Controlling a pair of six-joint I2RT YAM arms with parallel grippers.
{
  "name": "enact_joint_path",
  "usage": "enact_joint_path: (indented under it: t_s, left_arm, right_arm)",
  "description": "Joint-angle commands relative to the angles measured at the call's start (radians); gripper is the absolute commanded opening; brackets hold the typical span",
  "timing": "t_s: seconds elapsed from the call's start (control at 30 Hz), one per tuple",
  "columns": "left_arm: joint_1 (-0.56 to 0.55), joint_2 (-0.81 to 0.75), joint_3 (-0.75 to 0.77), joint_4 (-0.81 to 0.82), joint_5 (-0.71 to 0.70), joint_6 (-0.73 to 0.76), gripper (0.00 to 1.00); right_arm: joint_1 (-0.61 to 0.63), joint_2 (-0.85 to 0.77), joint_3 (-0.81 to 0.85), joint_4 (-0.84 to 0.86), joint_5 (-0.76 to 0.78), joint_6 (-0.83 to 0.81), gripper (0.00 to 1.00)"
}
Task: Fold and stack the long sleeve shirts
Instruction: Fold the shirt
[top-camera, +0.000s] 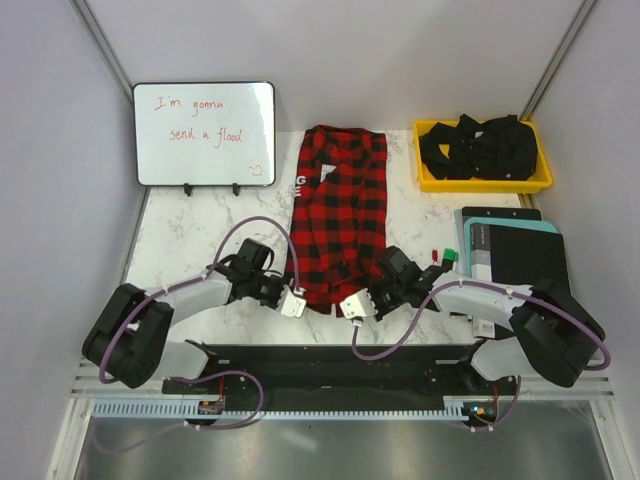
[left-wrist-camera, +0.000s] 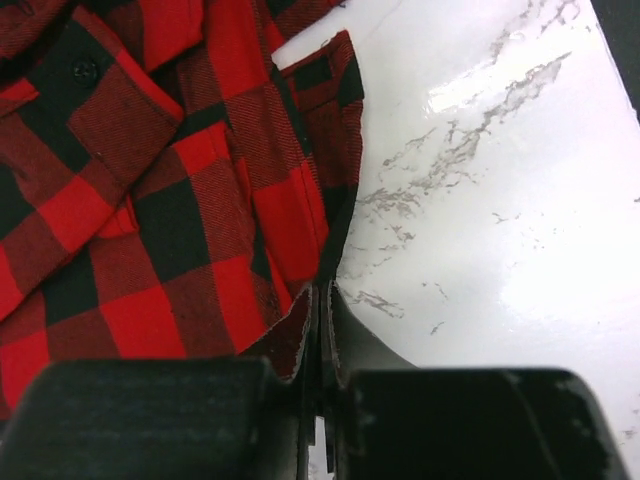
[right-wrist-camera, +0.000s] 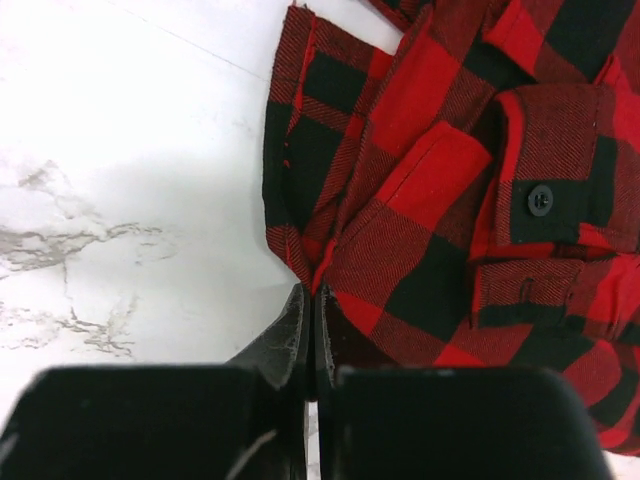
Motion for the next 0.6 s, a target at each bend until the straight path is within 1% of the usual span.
enact_joint_path:
  t_s: [0.0, 0.1, 0.13, 0.2, 0.27, 0.33, 0.37, 0.43, 0.5, 0.57]
  left_arm:
    - [-0.040, -0.070, 0.065, -0.028, 0.001, -0.125, 0.02]
    - [-0.116, -0.199, 0.039, -0.141, 0.012, -0.133, 0.02]
    - [-0.130, -0.278, 0.020, -0.209, 0.019, -0.135, 0.02]
    - [-0.175, -0.358, -0.001, -0.263, 0.033, -0.165, 0.02]
    - [-0.195, -0.473, -0.024, -0.328, 0.036, -0.205, 0.02]
    - [-0.203, -0.529, -0.026, -0.372, 0.045, -0.219, 0.02]
    - [-0.203, -0.555, -0.024, -0.379, 0.039, -0.256, 0.02]
    - [-0.196, -0.557, 0.000, -0.383, 0.015, -0.285, 0.02]
    - [-0.168, -0.534, 0.029, -0.383, 0.028, -0.300, 0.02]
    - [-0.140, -0.476, 0.083, -0.358, 0.045, -0.320, 0.02]
  right_arm:
    - [0.017, -0.072, 0.008, -0.091, -0.008, 0.079, 0.00]
    - [0.064, -0.164, 0.019, -0.176, -0.022, 0.133, 0.00]
    - [0.080, -0.191, 0.020, -0.199, -0.027, 0.147, 0.00]
    - [0.132, -0.264, 0.020, -0.260, -0.035, 0.203, 0.00]
    - [0.190, -0.333, 0.023, -0.306, -0.035, 0.245, 0.00]
    - [0.216, -0.367, 0.026, -0.317, -0.022, 0.315, 0.00]
    - [0.224, -0.385, 0.031, -0.320, -0.010, 0.337, 0.00]
    - [0.224, -0.390, 0.051, -0.325, 0.037, 0.363, 0.00]
    - [0.204, -0.398, 0.075, -0.323, 0.048, 0.356, 0.00]
    - [0.158, -0.378, 0.104, -0.323, 0.045, 0.343, 0.00]
